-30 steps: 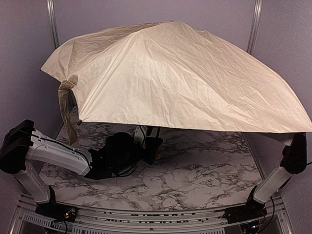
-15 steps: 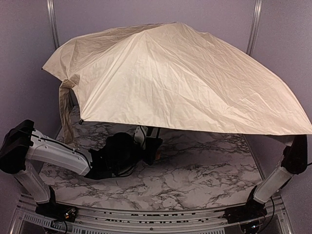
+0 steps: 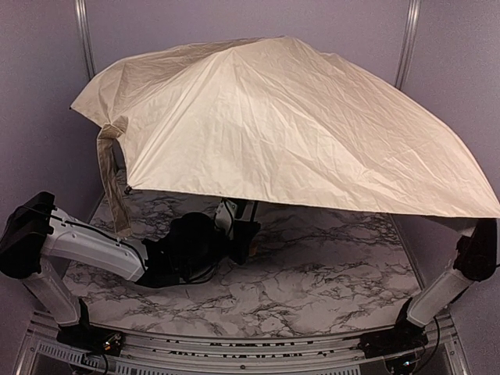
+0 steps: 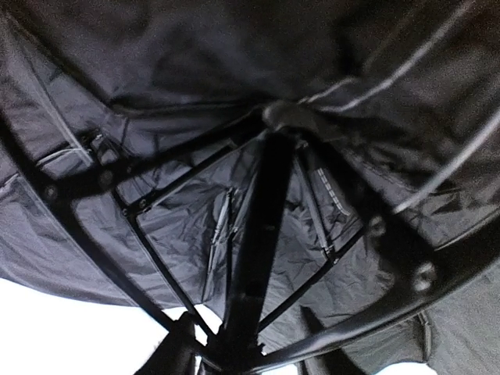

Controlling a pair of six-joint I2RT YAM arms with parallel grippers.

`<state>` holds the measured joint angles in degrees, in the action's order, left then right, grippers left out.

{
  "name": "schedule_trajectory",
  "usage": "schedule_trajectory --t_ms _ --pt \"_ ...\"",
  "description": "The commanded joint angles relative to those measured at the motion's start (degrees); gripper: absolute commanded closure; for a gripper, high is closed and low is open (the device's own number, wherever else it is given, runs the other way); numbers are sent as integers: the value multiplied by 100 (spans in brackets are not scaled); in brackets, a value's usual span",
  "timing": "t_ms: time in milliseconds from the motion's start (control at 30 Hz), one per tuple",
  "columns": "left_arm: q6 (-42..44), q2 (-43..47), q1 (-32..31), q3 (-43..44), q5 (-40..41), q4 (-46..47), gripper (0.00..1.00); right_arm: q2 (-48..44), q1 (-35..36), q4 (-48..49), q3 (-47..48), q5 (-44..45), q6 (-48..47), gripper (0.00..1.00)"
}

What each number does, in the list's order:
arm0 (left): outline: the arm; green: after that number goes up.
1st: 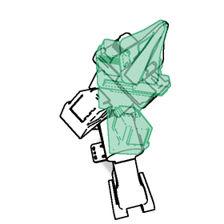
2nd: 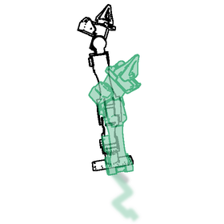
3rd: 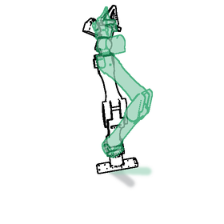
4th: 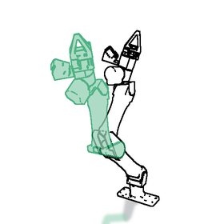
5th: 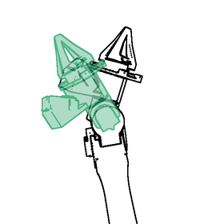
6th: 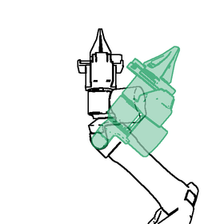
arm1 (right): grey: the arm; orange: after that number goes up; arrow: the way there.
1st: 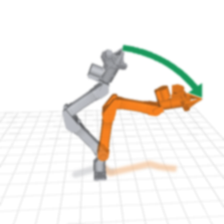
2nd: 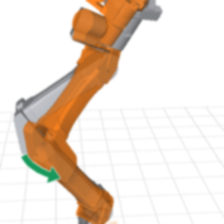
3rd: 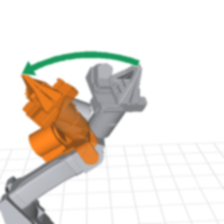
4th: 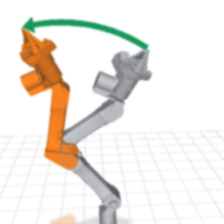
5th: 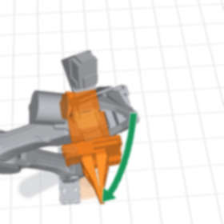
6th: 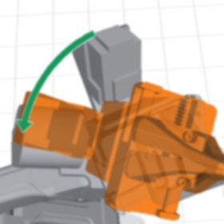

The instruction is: Put away the umbrella

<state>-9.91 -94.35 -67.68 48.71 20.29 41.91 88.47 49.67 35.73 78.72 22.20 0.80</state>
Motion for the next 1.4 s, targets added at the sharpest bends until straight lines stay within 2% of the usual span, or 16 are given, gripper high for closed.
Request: schedule_trajectory --t_ms 0,67,133,333,567,833,1367 --pt "95 99 -39 174 128 414 100 -171 24 -10 22 69 -62 66" --pt "110 133 -35 170 112 423 100 -172 19 -96 20 -1 -55 78" --pt "137 197 -13 138 75 423 100 -164 1 -381 66 -200 5 86" --pt "284 731 270 -55 -301 687 100 103 -5 -1429 141 -1476 268 90" --pt "942 1235 334 -19 -121 935 100 483 277 -1661 -457 -2056 605 90" --pt "1509 1338 333 -22 157 1269 100 1005 553 -1806 -720 -2770 1118 89" --pt "1990 1451 343 -217 349 1915 100 1358 737 -1878 -1116 -2602 1321 87"
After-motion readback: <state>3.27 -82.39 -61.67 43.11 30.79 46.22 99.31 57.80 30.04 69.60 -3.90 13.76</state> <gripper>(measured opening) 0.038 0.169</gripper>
